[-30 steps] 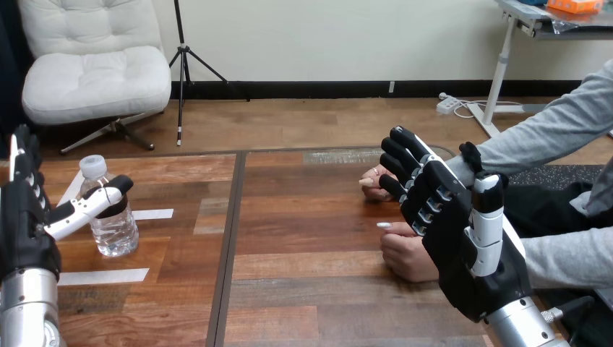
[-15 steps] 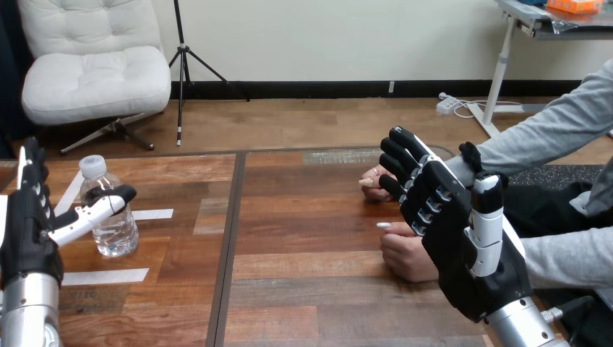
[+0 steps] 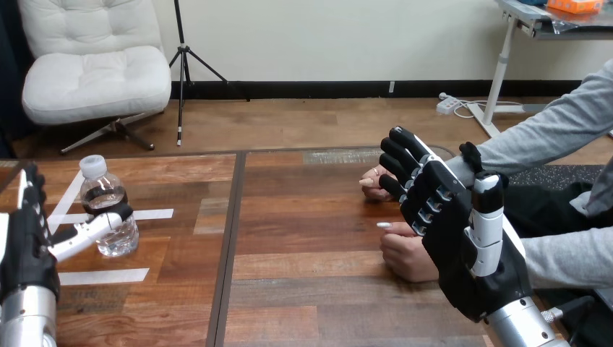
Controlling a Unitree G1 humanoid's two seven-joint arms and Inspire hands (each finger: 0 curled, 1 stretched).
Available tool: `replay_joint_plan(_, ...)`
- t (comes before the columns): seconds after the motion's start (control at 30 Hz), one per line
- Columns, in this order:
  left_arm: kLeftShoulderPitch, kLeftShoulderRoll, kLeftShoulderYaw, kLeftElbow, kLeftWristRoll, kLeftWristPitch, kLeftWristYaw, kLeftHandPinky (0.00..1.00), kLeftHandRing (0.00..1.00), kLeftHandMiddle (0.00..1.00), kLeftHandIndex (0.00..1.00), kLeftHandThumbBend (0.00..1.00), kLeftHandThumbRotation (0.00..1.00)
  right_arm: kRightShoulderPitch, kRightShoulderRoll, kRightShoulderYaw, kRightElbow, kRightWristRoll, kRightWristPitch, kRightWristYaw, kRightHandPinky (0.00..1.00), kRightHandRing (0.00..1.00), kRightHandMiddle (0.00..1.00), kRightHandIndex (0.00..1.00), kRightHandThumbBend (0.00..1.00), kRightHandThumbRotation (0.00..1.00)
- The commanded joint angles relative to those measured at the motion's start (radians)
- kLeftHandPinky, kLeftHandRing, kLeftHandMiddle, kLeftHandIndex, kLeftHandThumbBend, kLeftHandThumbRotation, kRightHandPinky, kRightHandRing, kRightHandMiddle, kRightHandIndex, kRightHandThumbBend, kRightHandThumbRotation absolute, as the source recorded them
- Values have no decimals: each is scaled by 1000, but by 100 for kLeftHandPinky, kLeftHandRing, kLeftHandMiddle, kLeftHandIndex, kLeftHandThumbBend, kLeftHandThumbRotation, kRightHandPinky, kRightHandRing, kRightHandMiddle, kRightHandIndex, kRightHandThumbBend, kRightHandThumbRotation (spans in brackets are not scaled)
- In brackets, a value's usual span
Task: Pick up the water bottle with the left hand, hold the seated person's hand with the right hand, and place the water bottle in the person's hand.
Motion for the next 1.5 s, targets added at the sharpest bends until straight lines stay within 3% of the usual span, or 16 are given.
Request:
replay_joint_plan(0.0, -82, 37, -26, 19, 15, 7, 5, 100, 100, 100, 100, 100, 0, -39, -8, -5, -46, 11, -11, 3, 99, 98, 96, 94, 96, 100)
replay_joint_plan(0.8, -178, 78, -54, 180, 36, 41, 31, 100, 100, 100, 100, 100, 0, -30, -10, -7, -53, 14, -11, 7, 99, 99, 97, 95, 96, 100)
replay_joint_plan(1.47, -255, 86, -59, 299, 22, 44, 33, 98, 100, 100, 100, 99, 1, -23, -9, -9, -59, 15, -9, 6, 99, 98, 96, 95, 96, 100)
